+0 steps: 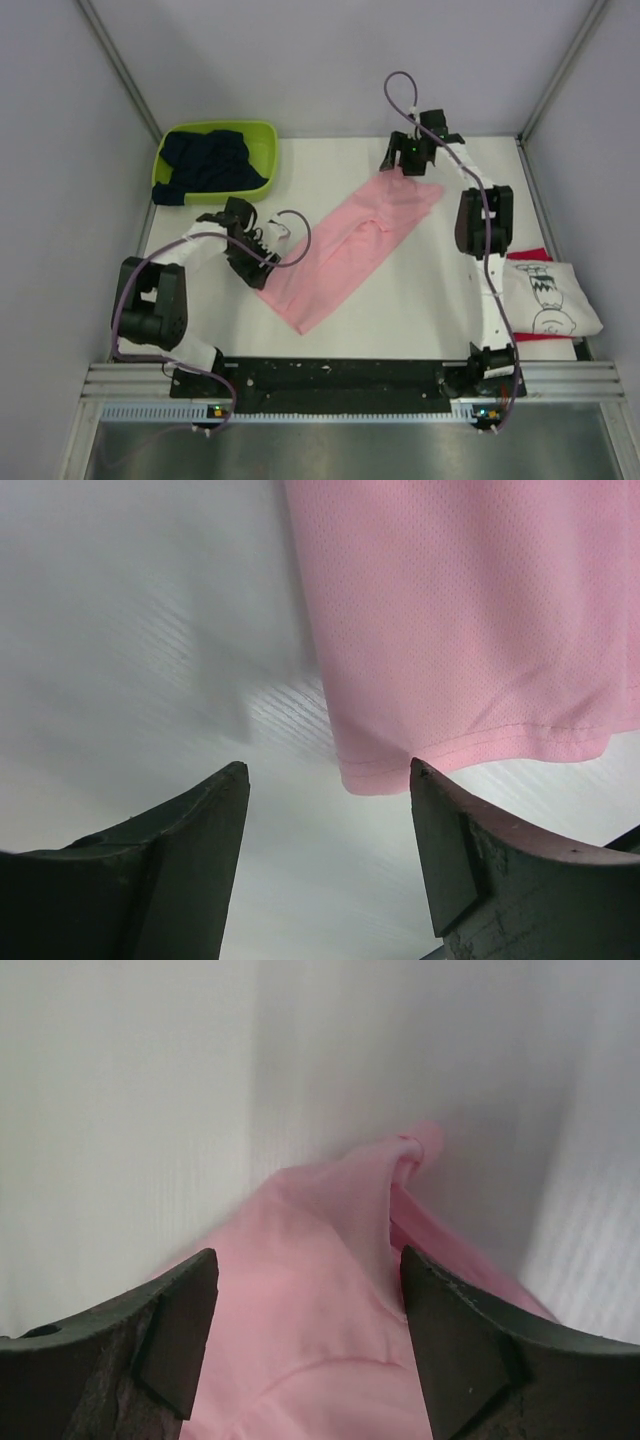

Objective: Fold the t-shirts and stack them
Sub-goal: Rotate the tshirt 90 degrees

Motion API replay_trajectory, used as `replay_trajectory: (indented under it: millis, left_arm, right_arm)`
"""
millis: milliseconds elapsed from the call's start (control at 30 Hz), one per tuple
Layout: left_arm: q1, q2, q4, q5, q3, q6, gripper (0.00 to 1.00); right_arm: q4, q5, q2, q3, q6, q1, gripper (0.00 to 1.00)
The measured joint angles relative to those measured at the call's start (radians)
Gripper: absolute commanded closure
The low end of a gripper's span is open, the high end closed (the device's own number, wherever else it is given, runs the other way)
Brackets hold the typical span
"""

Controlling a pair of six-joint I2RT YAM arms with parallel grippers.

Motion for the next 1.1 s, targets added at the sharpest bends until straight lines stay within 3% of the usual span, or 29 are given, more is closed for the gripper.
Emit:
replay_trajectory:
  millis: [67, 167, 233, 367, 467, 533, 633, 700, 800, 900, 967, 1000, 1100]
  left_arm:
    - [-0.002, 0.011, 0.008, -0.002, 0.000, 0.000, 0.41]
    - [-0.010, 0.051, 0.022, -0.014, 0.000, 0.004, 0.69]
    - [-0.026, 0.077, 0.024, -0.024, 0.002, 0.006, 0.81]
    - [-0.057, 0.077, 0.028, -0.021, -0.004, 0.023, 0.92]
    - [-0.061, 0.057, 0.037, -0.011, -0.025, 0.042, 0.89]
    - [-0.061, 0.036, 0.042, 0.002, -0.047, 0.057, 0.85]
    - [-0.076, -0.009, 0.025, 0.033, -0.094, 0.082, 0.61]
    - [-0.113, -0.048, -0.014, 0.056, -0.126, 0.093, 0.42]
    - [-0.217, -0.123, -0.075, 0.087, -0.157, 0.092, 0.30]
    - [-0.324, -0.251, -0.112, 0.113, -0.161, 0.084, 0.28]
    - [-0.353, -0.332, -0.123, 0.117, -0.155, 0.083, 0.27]
    - [-0.359, -0.351, -0.131, 0.115, -0.147, 0.083, 0.27]
    - [-0.389, -0.338, -0.134, 0.078, -0.116, 0.095, 0.26]
  right_arm:
    - [-0.011, 0.058, -0.105, -0.132, -0.024, -0.011, 0.27]
    - [-0.017, 0.146, -0.270, -0.313, -0.050, -0.040, 0.27]
    - [-0.004, 0.196, -0.374, -0.428, -0.056, -0.061, 0.27]
    - [0.027, 0.257, -0.467, -0.586, -0.043, -0.098, 0.31]
    - [0.042, 0.261, -0.453, -0.656, -0.019, -0.115, 0.39]
    - [0.040, 0.258, -0.423, -0.670, -0.005, -0.121, 0.61]
    - [0.054, 0.211, -0.372, -0.629, 0.013, -0.130, 0.91]
    - [0.062, 0.153, -0.305, -0.546, 0.031, -0.134, 0.98]
    - [0.064, 0.055, -0.170, -0.366, 0.070, -0.134, 0.93]
    - [0.071, -0.050, 0.030, -0.058, 0.124, -0.132, 0.63]
    - [0.098, -0.103, 0.136, 0.104, 0.162, -0.129, 0.50]
    - [0.113, -0.128, 0.159, 0.141, 0.175, -0.129, 0.43]
    - [0.126, -0.114, 0.126, 0.103, 0.160, -0.133, 0.35]
